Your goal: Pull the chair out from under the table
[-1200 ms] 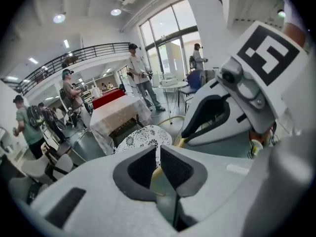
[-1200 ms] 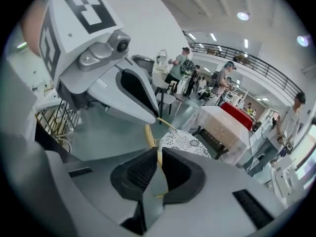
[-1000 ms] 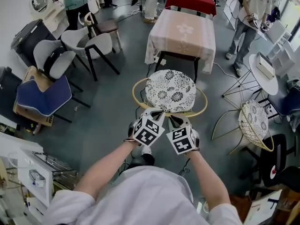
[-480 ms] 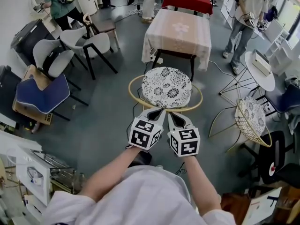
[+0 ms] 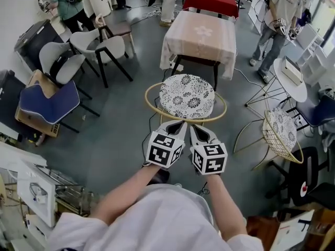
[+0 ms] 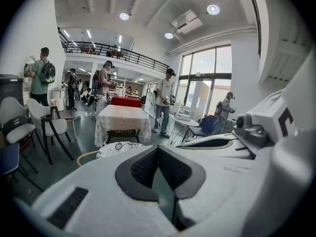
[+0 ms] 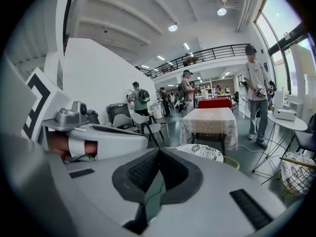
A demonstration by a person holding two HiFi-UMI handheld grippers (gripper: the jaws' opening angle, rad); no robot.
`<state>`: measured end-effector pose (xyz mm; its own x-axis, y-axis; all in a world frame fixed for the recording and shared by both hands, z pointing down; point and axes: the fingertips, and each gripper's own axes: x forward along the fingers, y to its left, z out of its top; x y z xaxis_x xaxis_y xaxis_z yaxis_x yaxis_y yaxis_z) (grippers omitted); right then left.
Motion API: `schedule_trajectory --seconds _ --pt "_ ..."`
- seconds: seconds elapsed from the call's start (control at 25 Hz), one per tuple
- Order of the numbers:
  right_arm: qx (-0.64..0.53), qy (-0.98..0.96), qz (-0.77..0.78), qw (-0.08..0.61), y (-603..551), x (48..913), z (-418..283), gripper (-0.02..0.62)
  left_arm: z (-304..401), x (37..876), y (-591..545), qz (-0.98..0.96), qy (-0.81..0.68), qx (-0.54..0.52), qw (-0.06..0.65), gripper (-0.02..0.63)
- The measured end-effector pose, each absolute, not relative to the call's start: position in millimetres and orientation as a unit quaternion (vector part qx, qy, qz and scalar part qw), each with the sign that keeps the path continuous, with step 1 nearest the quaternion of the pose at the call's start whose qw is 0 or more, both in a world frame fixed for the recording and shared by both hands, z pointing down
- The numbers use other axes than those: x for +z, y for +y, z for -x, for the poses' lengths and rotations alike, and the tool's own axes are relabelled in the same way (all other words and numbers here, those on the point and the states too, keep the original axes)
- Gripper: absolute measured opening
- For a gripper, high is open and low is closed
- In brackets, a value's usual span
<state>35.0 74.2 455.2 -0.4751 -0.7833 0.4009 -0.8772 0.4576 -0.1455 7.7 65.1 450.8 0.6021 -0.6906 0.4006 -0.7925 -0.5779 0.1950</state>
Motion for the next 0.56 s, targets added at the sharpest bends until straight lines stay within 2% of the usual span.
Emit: schedule_trajectory --seconds 0.56 --pt "0.167 -0.845 -0.489 0.137 79.7 451.7 -24.2 0.002 1.5 450.9 71.7 -0.875 -0.427 0.148 0.175 0.005"
